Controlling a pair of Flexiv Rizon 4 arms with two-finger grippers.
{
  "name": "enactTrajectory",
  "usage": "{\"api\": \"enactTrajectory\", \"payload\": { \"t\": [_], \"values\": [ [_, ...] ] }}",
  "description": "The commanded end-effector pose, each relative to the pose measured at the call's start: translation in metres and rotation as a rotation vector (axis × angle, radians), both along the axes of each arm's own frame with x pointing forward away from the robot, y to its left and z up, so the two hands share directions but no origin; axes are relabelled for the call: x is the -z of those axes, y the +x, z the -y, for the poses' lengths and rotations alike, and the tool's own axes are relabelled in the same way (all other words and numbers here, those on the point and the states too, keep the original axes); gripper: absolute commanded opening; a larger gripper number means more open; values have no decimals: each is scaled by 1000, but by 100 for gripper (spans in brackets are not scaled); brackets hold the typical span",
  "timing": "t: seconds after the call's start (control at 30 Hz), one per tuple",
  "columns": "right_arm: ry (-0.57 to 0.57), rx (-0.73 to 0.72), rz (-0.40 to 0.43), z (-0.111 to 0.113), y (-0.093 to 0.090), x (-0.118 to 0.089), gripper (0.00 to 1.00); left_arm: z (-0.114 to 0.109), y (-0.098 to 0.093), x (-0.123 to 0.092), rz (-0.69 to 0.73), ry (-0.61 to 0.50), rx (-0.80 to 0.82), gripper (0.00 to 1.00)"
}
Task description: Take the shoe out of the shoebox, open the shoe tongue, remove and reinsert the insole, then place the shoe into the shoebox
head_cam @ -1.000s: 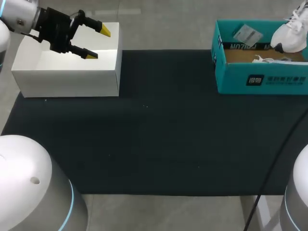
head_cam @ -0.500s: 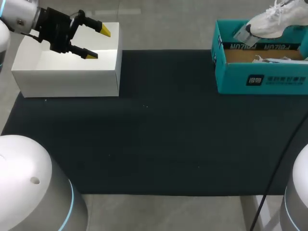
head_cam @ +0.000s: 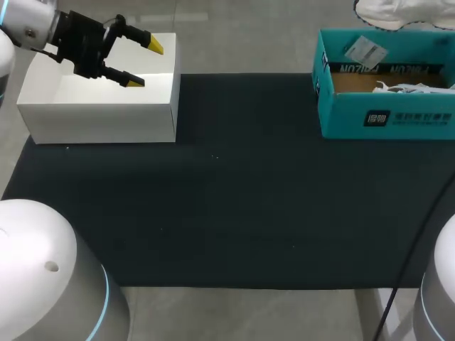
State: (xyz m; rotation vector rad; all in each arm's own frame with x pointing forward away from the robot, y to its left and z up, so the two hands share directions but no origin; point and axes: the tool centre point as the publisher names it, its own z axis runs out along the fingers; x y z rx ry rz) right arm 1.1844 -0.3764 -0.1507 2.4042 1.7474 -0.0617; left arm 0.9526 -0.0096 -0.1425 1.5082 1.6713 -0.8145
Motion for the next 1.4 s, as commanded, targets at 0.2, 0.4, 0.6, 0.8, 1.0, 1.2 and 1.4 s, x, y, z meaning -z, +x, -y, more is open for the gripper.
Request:
{"api": "enactTrajectory", "payload": {
  "t": [0.2, 0.4, 0.6, 0.8, 1.0, 1.2, 1.4],
  "values": [
    [56, -76, -100, -10, 18, 15, 0, 0, 1, 0, -1, 3, 2, 100],
    [43, -65, -95, -12, 18, 28, 0, 0, 1, 0, -1, 3, 2, 100],
    [29, -82, -126, -19, 14, 52, 0, 0, 1, 0, -1, 3, 2, 100],
    [20, -84, -123, -24, 5, 68, 0, 0, 1, 0, -1, 3, 2, 100],
    [32, -69, -108, -27, 0, 85, 0, 0, 1, 0, -1, 3, 2, 100],
    [31, -73, -118, -29, 0, 99, 0, 0, 1, 0, -1, 3, 2, 100],
    [20, -63, -130, -22, 0, 110, 0, 0, 1, 0, -1, 3, 2, 100]
  ]
}}
